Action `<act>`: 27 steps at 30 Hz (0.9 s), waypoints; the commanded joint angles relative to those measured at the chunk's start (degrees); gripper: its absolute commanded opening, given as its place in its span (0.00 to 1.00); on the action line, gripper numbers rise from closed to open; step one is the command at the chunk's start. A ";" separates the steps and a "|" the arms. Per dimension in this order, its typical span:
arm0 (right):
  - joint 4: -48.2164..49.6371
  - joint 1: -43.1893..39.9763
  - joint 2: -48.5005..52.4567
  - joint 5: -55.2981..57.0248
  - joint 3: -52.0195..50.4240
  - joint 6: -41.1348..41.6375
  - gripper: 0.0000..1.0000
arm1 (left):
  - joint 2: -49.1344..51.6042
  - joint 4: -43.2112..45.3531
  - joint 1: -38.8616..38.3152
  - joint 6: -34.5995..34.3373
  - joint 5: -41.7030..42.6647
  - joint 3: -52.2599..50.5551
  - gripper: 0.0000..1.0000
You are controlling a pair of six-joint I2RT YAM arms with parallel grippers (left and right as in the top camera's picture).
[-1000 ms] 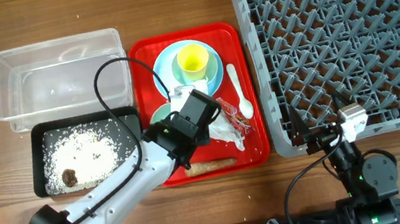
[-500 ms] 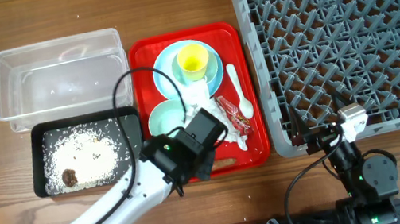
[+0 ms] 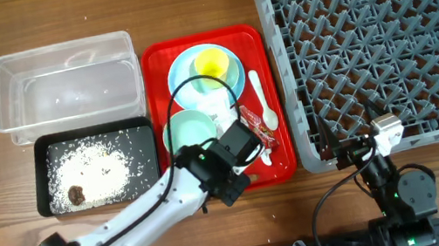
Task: Sort waste into correct bins and load items into the dishwasher rack
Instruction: 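Return the empty green bowl to the red tray with left gripper, then grasp the brown root on the red tray with the left gripper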
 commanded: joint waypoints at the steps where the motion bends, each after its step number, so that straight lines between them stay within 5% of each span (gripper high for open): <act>1: 0.26 -0.07 -0.15 -0.26 -0.04 -0.26 1.00 | 2.99 1.97 -0.26 4.50 -0.59 -0.70 0.49; 27: 0.24 -0.07 -0.15 -0.26 -0.04 -0.24 1.00 | 8.66 4.13 -0.26 9.99 2.47 -0.70 0.51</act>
